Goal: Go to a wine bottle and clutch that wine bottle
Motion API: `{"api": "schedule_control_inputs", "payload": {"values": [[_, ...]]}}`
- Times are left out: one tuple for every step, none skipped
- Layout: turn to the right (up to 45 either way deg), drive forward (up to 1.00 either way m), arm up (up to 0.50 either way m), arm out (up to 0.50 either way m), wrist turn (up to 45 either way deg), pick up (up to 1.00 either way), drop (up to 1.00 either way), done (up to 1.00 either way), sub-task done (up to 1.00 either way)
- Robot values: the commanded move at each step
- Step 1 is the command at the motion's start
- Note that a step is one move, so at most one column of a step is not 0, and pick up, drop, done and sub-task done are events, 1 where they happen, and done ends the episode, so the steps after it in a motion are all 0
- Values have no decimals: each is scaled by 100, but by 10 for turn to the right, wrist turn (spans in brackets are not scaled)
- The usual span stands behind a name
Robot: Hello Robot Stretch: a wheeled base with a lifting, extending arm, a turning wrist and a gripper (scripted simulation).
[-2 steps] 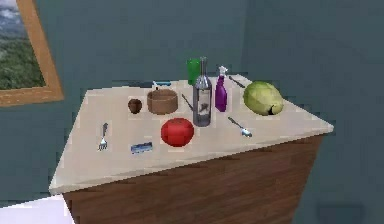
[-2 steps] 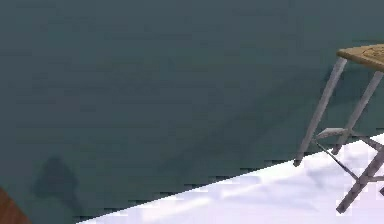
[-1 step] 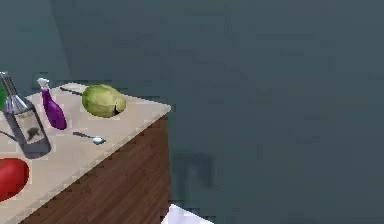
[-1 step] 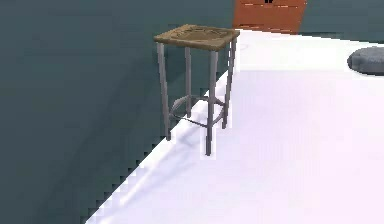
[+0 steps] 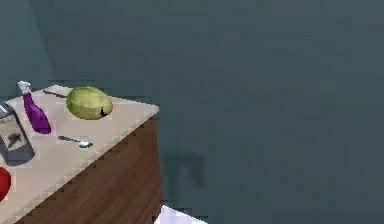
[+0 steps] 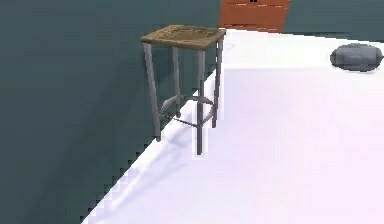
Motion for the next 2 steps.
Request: {"api": "schedule_control_inputs", "payload": {"values": [[0,10,0,0,0,0,0,0,0],[-450,0,0,0,0,0,0,0,0]]}}
